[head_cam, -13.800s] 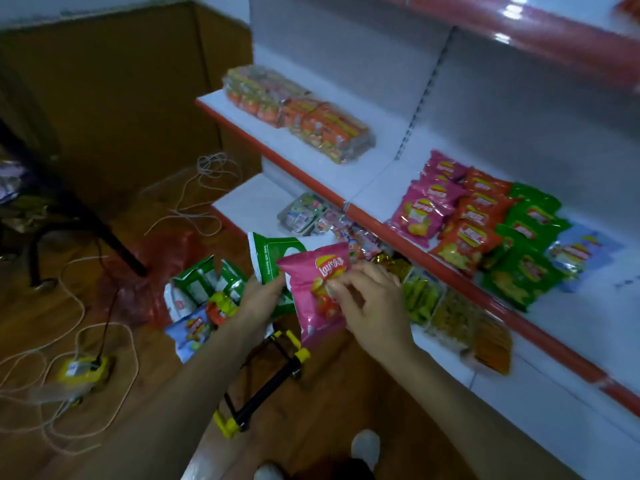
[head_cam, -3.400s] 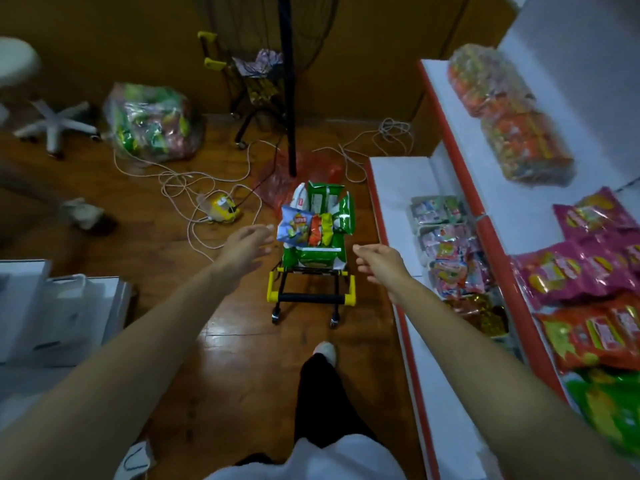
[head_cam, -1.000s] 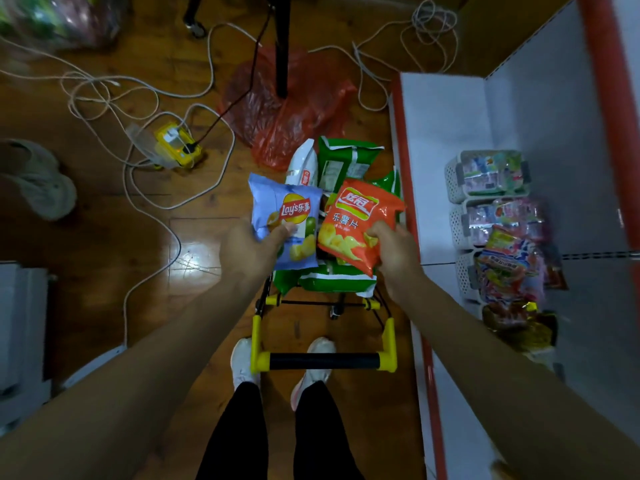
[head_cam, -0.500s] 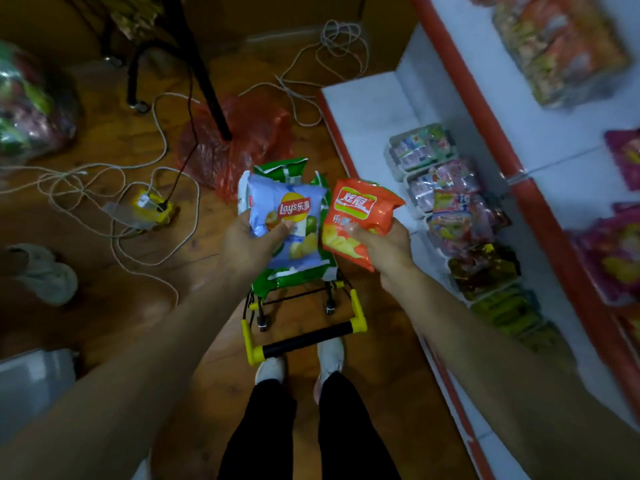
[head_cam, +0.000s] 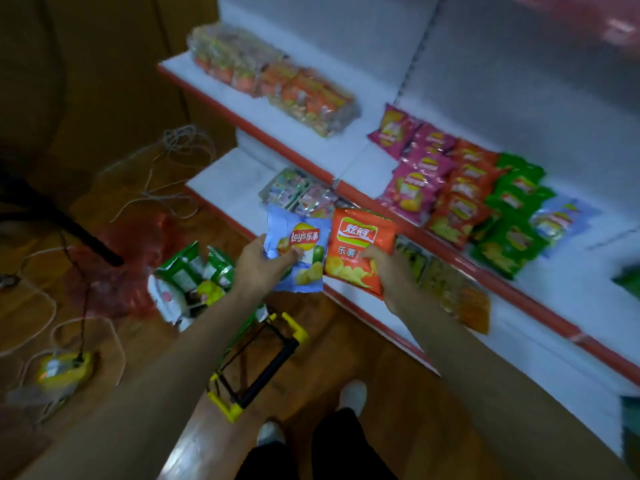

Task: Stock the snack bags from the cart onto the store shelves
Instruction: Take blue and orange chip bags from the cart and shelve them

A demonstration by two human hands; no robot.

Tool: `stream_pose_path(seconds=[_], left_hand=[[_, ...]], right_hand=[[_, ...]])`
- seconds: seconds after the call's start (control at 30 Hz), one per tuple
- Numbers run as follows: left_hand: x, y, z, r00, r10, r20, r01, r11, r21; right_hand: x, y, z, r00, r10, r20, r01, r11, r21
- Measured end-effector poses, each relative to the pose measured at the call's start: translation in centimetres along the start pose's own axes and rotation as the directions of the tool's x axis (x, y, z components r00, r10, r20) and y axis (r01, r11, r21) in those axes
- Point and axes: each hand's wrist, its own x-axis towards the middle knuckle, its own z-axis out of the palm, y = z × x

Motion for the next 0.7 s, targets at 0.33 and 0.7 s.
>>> stream_pose_path(seconds=[0.33,0.7], left_hand=[[-2.2,6.8,10.1,0.945,0.103,0.31,-0.133,0.988,0.079],[-8.3,9.8,21.4,0.878,0.111,0.465,-0.155,0.986,0.058]], right_hand=[[-5.5,-1.6,-11.8,0.916,-0.061,-0.397,0.167,0.956,0.239],[-9.8,0.8,-25.2,0.954,-0.04,-0.297,0.168,0.894,0.416]])
